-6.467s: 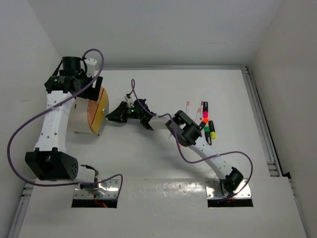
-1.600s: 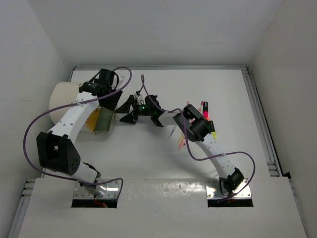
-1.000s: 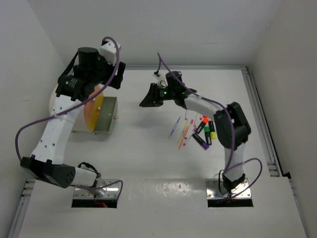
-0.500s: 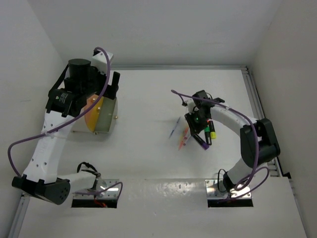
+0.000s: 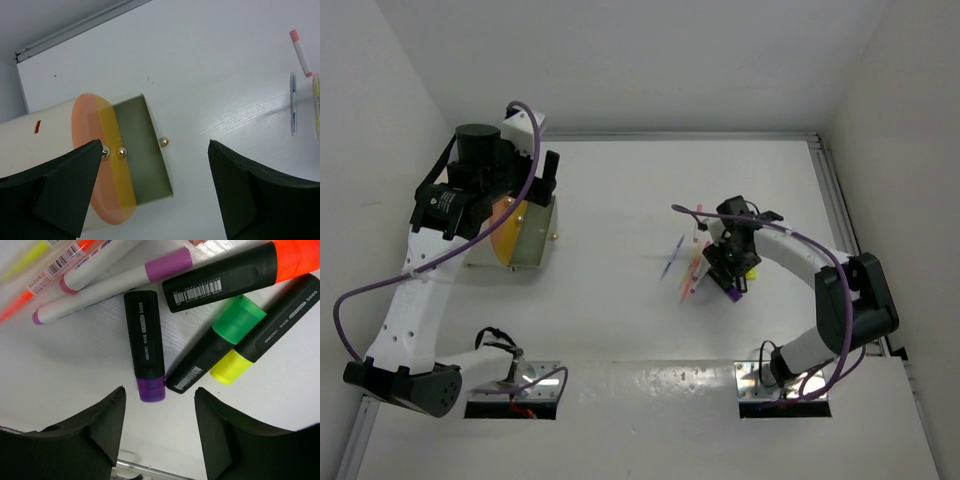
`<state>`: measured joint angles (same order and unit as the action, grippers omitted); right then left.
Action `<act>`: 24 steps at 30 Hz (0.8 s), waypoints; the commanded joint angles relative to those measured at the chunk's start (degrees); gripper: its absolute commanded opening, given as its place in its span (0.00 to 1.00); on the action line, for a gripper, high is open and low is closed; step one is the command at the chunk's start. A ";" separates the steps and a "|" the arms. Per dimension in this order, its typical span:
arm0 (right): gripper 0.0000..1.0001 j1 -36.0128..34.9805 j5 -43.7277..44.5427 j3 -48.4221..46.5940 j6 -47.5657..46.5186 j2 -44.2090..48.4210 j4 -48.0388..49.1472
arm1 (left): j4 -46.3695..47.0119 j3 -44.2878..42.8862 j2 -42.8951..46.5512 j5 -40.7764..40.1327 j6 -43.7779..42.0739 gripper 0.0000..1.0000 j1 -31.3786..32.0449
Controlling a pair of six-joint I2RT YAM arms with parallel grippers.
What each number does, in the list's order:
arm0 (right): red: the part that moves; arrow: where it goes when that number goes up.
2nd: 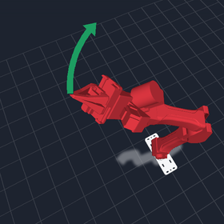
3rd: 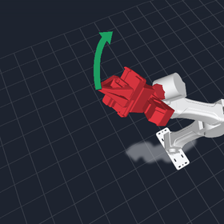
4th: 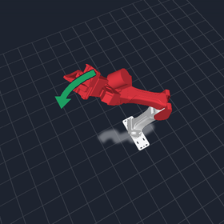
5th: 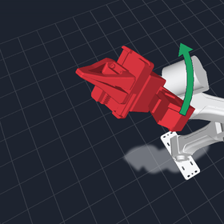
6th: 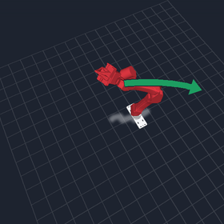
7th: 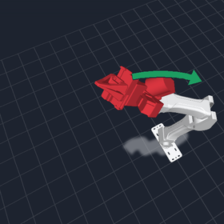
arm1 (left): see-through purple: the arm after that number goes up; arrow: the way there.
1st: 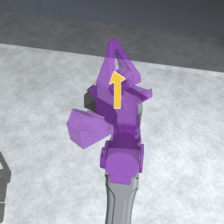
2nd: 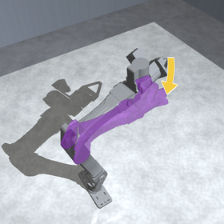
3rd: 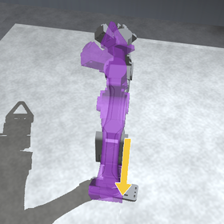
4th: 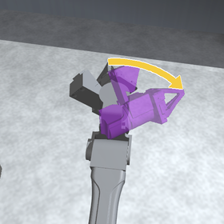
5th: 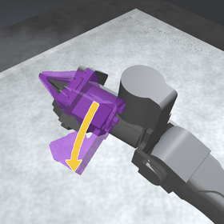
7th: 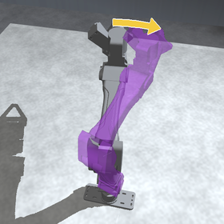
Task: Sort the stationery into containers
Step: Pick up the pen from the center of the board.
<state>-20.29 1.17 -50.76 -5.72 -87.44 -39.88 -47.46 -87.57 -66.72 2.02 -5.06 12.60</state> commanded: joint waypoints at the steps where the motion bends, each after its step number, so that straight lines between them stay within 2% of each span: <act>1: 0.57 -0.36 0.77 -0.13 -2.19 0.16 2.61 | 0.80 -0.58 1.33 0.70 0.23 0.94 -0.74; 6: 0.57 -1.50 0.06 -0.74 -2.55 -2.20 4.01 | 0.53 -0.06 1.59 0.18 0.14 0.93 -0.82; 13: 0.46 -3.43 -0.55 -0.92 -2.11 -5.81 5.42 | 0.44 0.03 1.33 -0.35 -0.30 0.94 -0.74; 24: 0.42 -4.31 0.24 0.40 -2.11 -8.27 7.09 | 0.09 -0.58 0.36 -0.79 -0.48 0.93 -0.82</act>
<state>-23.94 1.10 -50.57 -7.55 -95.13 -34.50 -47.99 -87.55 -66.72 1.69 -5.32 12.58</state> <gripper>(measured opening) 0.427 0.934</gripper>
